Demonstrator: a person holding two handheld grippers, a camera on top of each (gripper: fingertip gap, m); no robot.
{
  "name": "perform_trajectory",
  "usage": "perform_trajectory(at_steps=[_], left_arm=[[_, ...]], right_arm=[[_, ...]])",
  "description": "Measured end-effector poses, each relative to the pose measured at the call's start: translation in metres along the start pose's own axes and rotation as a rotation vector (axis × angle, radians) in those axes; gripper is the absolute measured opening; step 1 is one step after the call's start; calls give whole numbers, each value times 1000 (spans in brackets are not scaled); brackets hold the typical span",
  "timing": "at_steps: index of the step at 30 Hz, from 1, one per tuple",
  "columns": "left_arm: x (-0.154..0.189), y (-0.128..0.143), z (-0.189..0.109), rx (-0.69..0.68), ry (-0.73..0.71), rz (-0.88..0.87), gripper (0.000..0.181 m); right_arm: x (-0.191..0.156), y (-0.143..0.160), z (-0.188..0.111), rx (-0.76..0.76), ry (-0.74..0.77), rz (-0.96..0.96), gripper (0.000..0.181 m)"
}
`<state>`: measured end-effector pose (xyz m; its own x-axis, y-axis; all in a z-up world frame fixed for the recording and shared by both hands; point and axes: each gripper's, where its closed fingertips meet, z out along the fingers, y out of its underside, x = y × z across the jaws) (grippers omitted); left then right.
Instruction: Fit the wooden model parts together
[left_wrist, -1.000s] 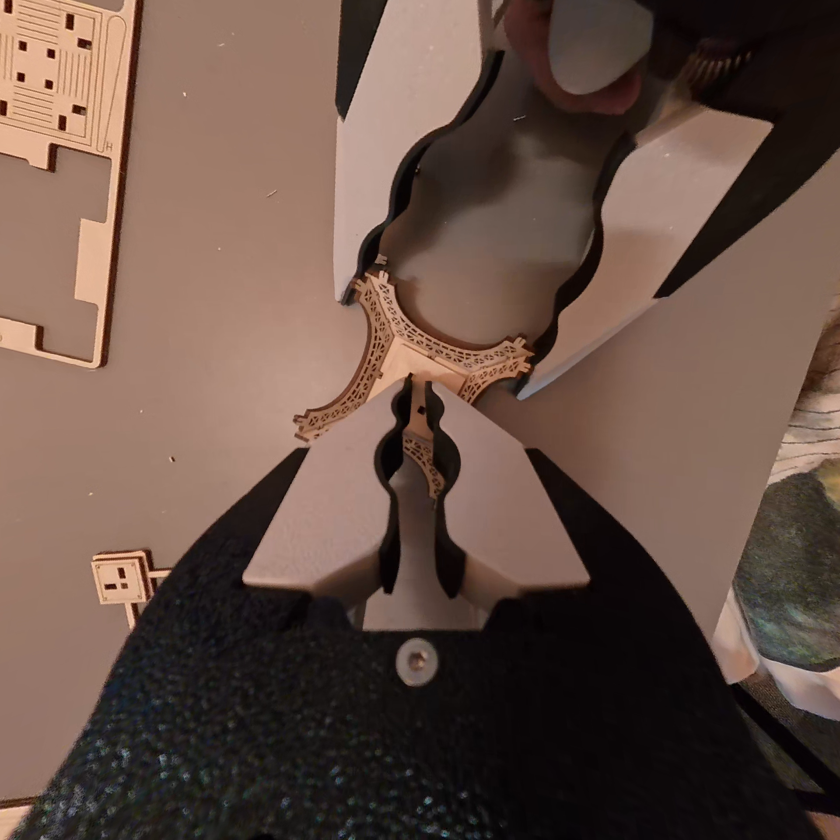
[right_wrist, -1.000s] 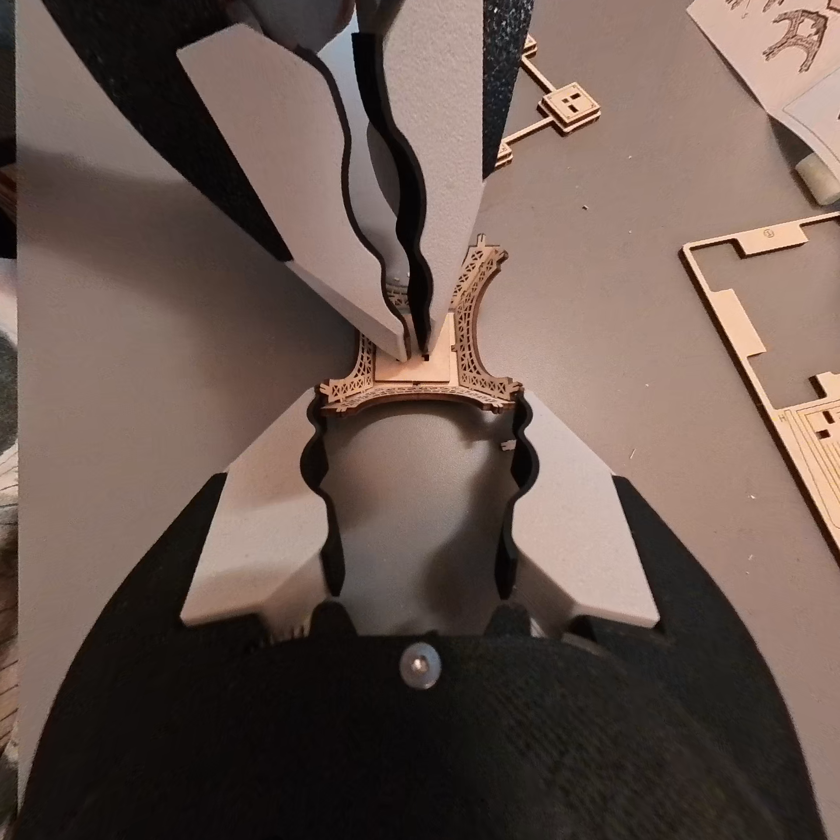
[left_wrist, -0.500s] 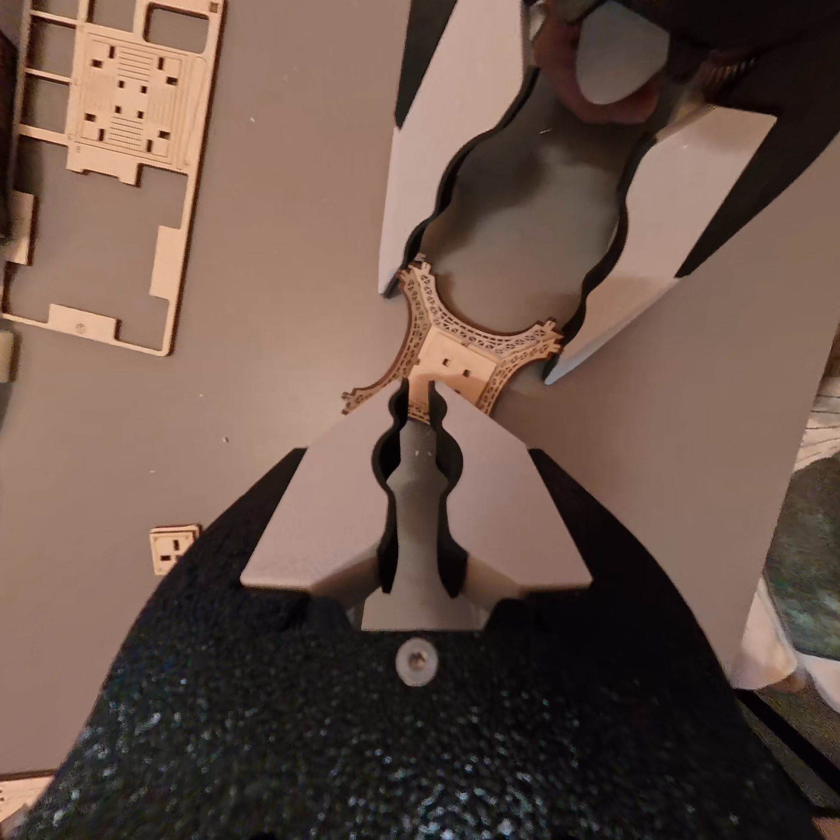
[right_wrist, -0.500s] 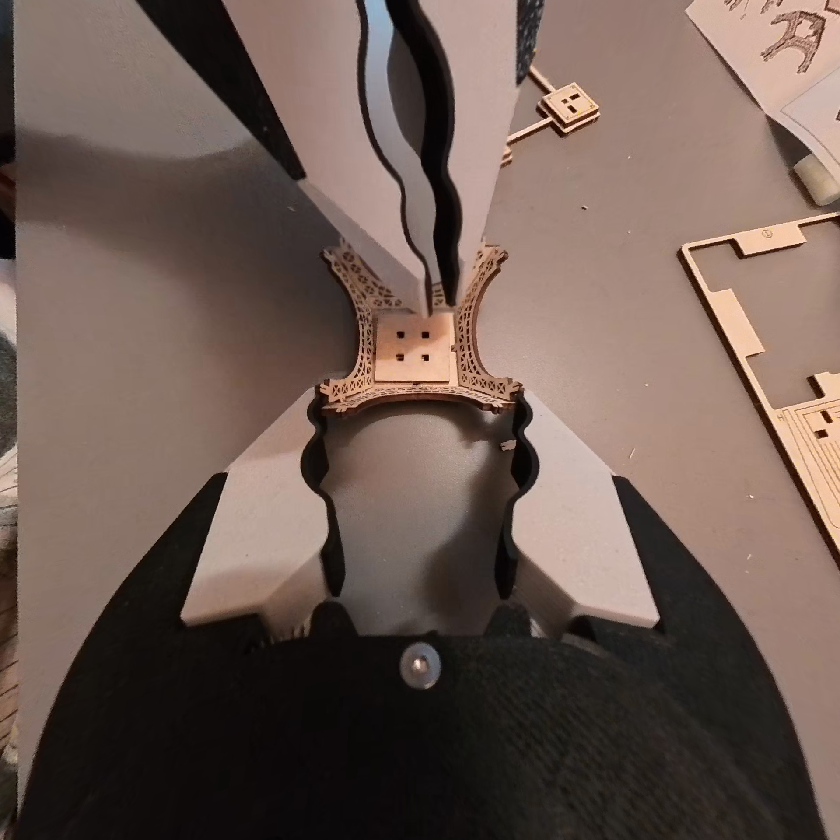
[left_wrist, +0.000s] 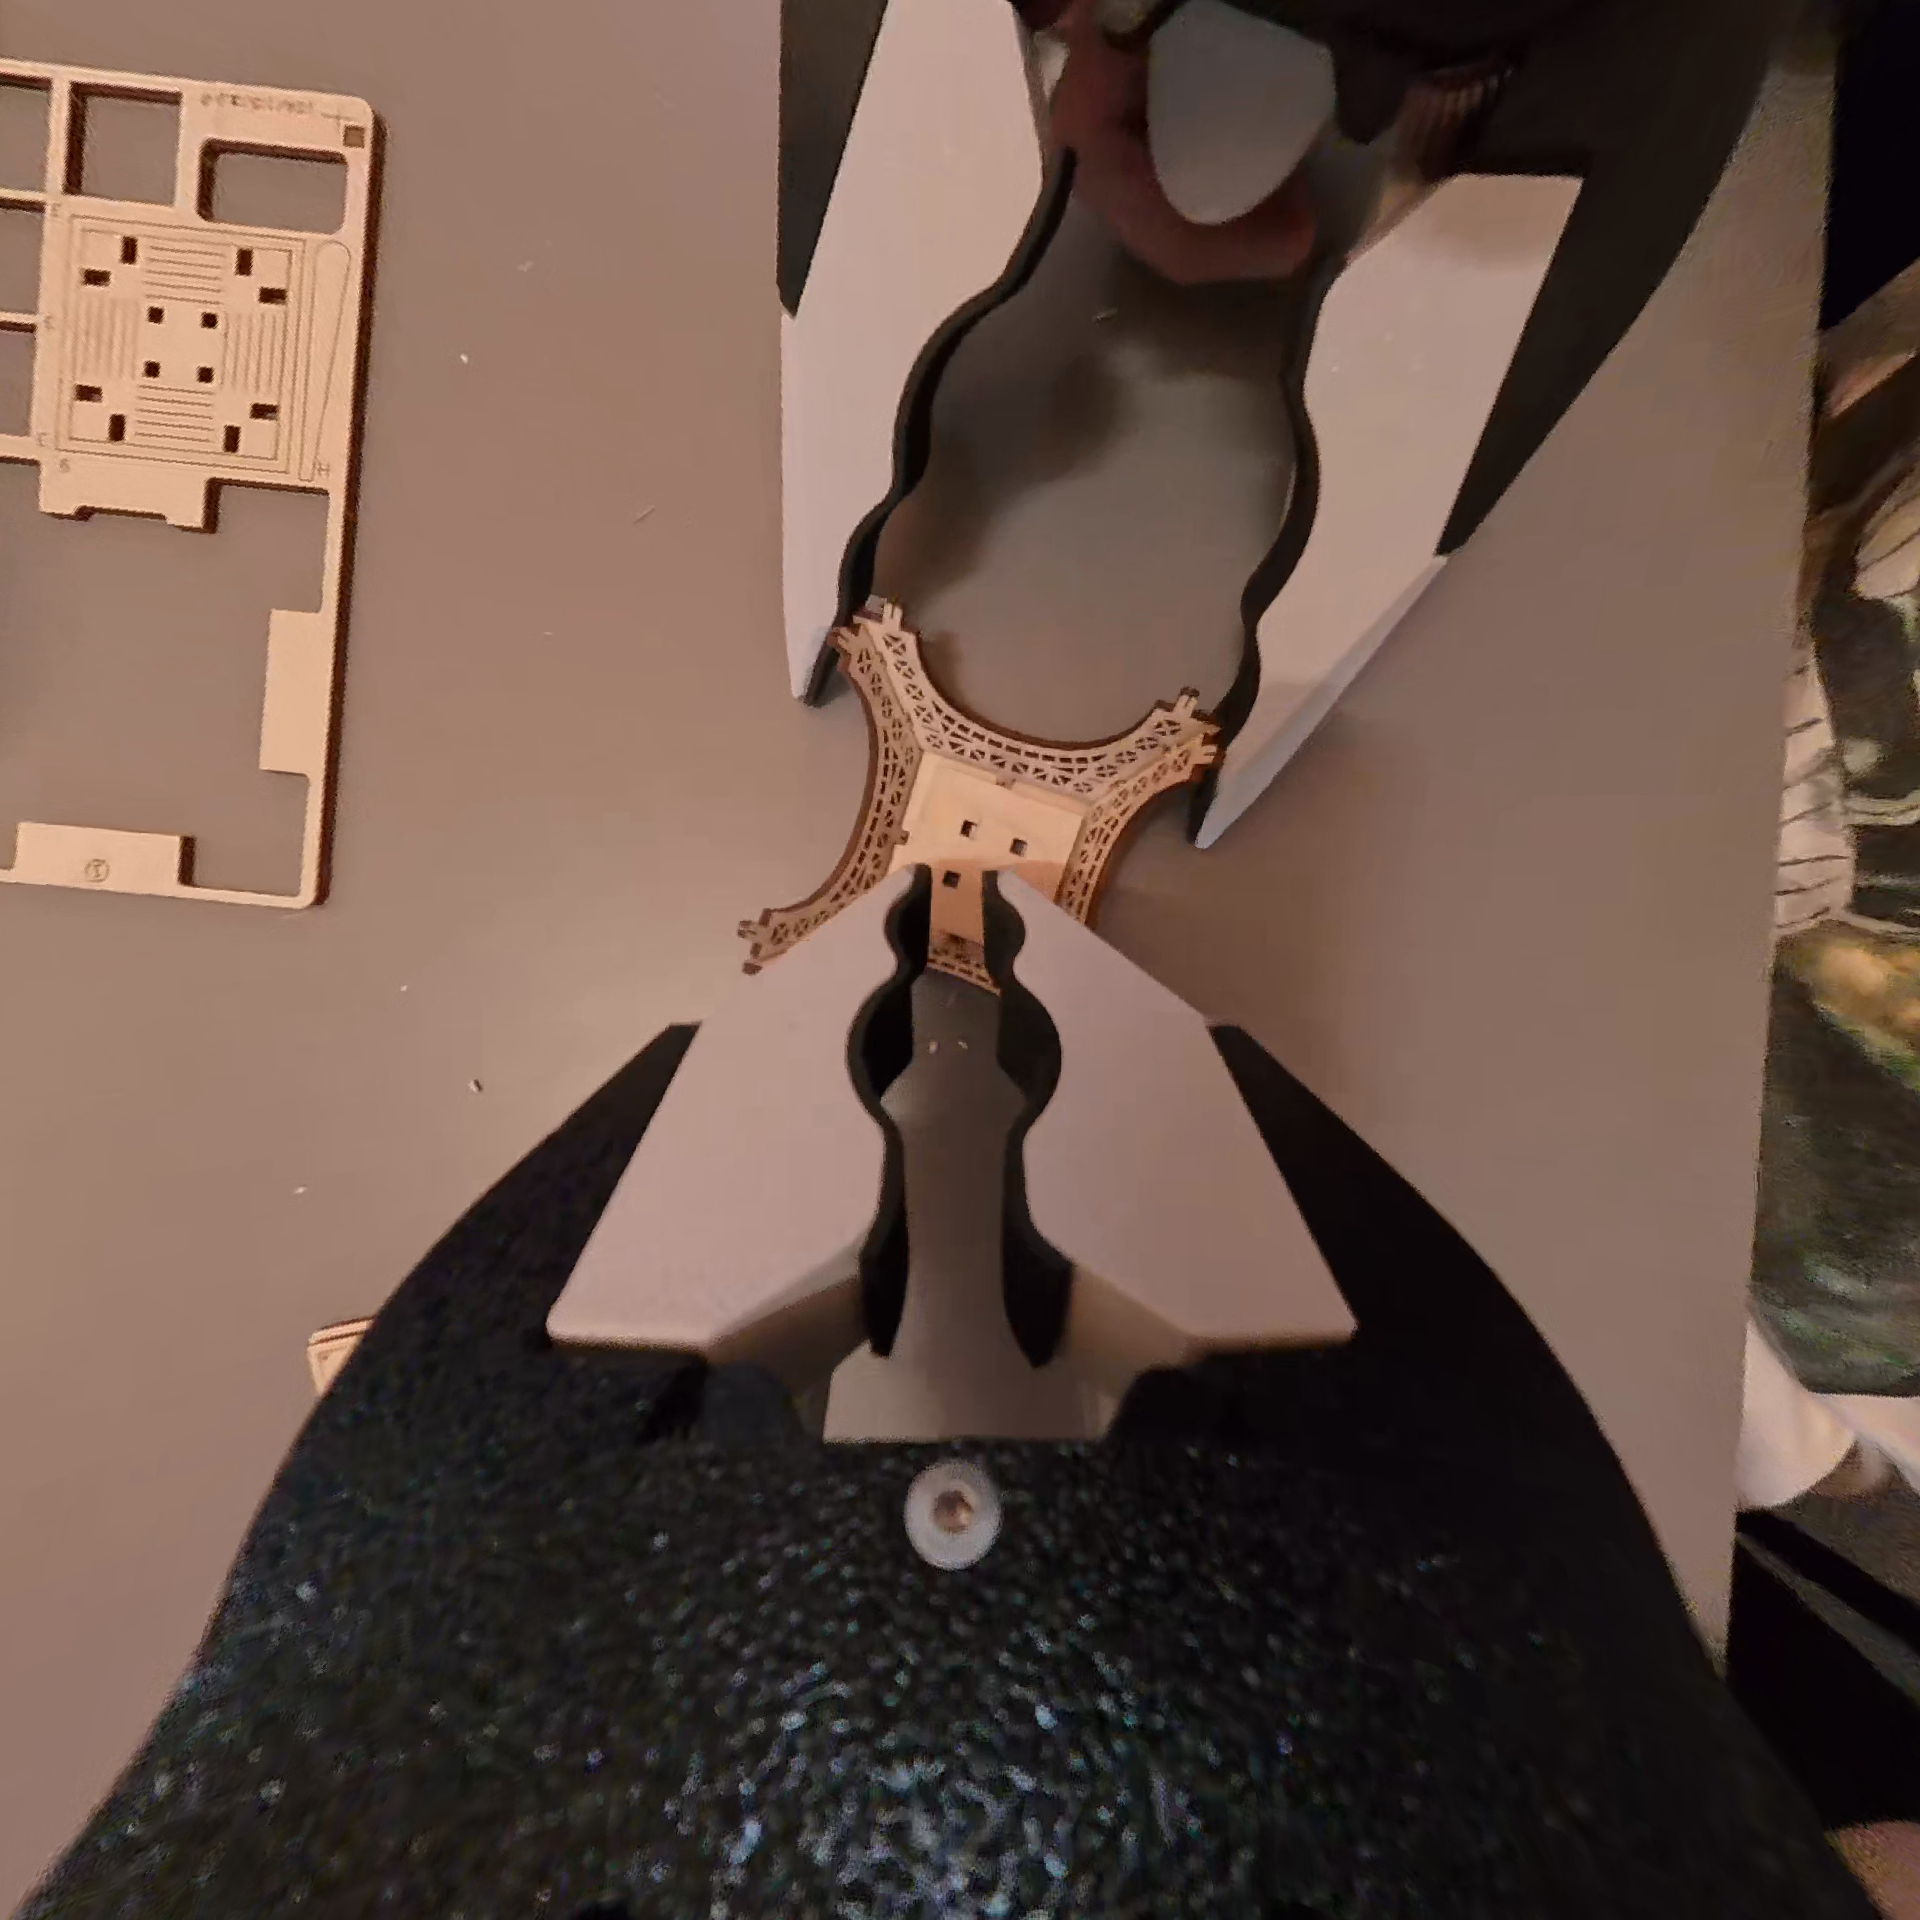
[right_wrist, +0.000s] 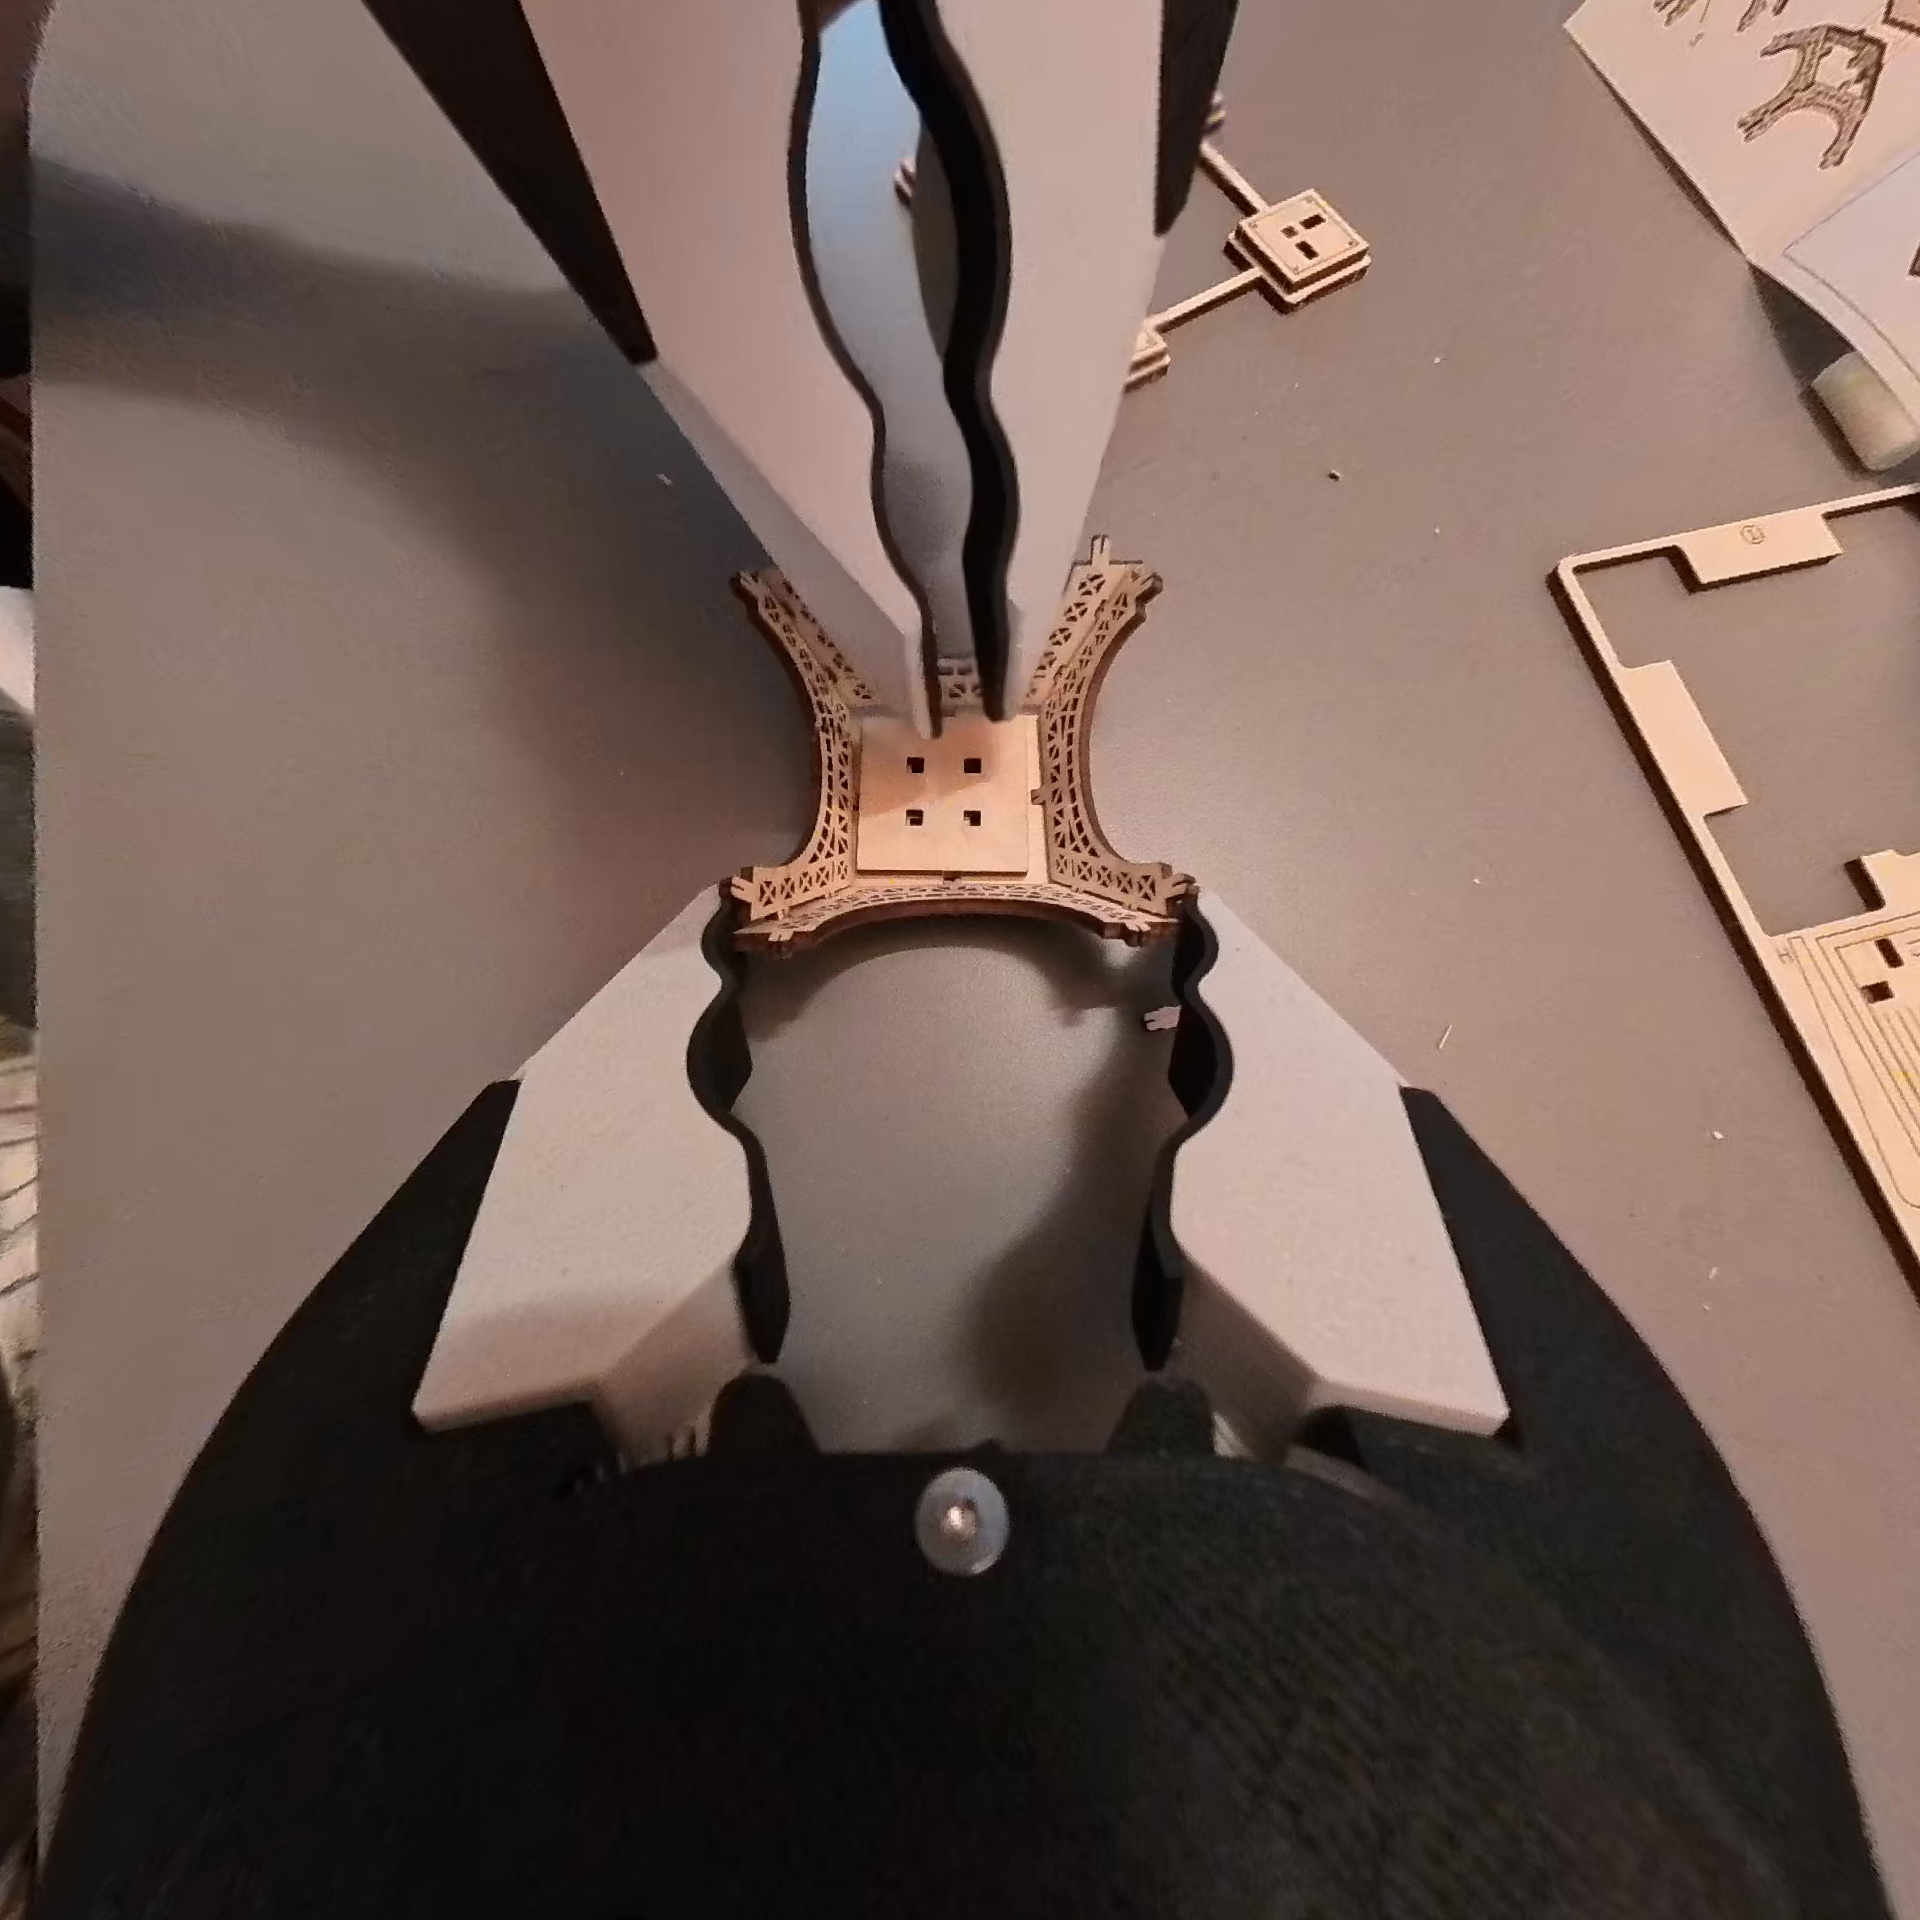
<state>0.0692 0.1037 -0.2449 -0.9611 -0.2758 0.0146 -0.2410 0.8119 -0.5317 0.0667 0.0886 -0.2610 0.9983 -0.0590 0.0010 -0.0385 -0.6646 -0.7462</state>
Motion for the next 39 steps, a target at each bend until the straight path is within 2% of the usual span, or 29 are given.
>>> perform_trajectory(at_steps=[1, 6, 10, 24, 27, 34, 39], left_arm=[[-1, 0, 1, -15, -4, 13, 6], [-5, 7, 6, -105, 5, 65, 4], [-3, 6, 11, -113, 28, 64, 2], [0, 5, 12, -78, 20, -15, 0], [-3, 0, 8, -31, 7, -11, 0], [0, 9, 7, -96, 77, 45, 11], [-2, 5, 10, -116, 57, 59, 17]], right_arm=[[0, 0, 0, 0, 0, 0, 81], [0, 0, 0, 1, 2, -2, 81], [0, 0, 0, 0, -1, 1, 81], [0, 0, 0, 0, -2, 3, 81], [0, 0, 0, 0, -2, 3, 81], [0, 0, 0, 0, -1, 3, 81], [0, 0, 0, 0, -1, 3, 81]])
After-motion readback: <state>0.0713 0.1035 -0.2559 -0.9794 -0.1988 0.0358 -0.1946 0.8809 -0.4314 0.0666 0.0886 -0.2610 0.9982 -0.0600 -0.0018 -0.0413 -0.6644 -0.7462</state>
